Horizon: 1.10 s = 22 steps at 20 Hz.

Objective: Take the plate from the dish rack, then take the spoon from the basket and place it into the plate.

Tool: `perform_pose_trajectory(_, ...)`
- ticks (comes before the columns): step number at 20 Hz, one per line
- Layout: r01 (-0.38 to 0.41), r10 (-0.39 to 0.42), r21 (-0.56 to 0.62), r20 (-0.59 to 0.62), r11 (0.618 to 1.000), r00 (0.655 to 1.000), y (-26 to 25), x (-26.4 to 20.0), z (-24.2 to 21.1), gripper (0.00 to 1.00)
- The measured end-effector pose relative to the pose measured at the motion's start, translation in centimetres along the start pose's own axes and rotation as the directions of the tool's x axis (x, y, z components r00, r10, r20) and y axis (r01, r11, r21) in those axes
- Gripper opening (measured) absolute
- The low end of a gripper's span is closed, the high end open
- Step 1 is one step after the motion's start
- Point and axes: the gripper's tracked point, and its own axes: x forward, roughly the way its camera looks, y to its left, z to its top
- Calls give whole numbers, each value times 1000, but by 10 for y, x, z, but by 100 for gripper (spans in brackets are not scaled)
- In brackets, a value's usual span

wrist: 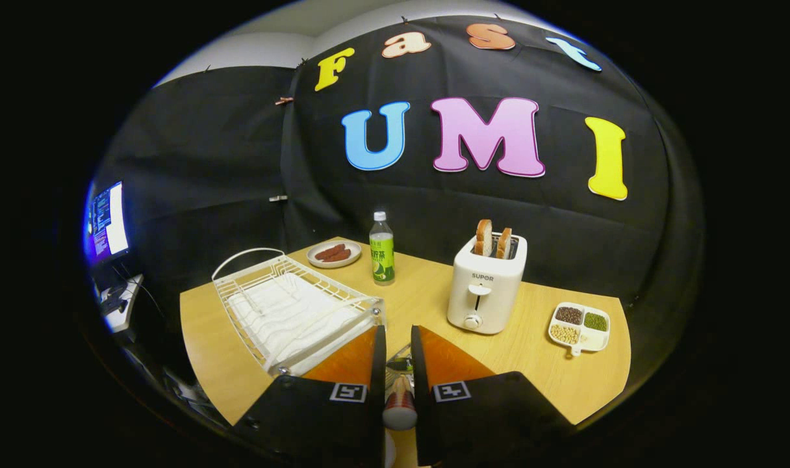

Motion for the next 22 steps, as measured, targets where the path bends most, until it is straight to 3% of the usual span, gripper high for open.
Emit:
perform_pose_trajectory(5, -114, 114, 23, 5, 993, 993, 38, -33, 15, 23)
perform_pose_trajectory(12, -237, 235, -6, -130, 971, 963, 85, -48, -48, 23)
perform_pose_trajectory(22, -260, 246, -11, -288, 966, 926, 101, -36, -126, 23)
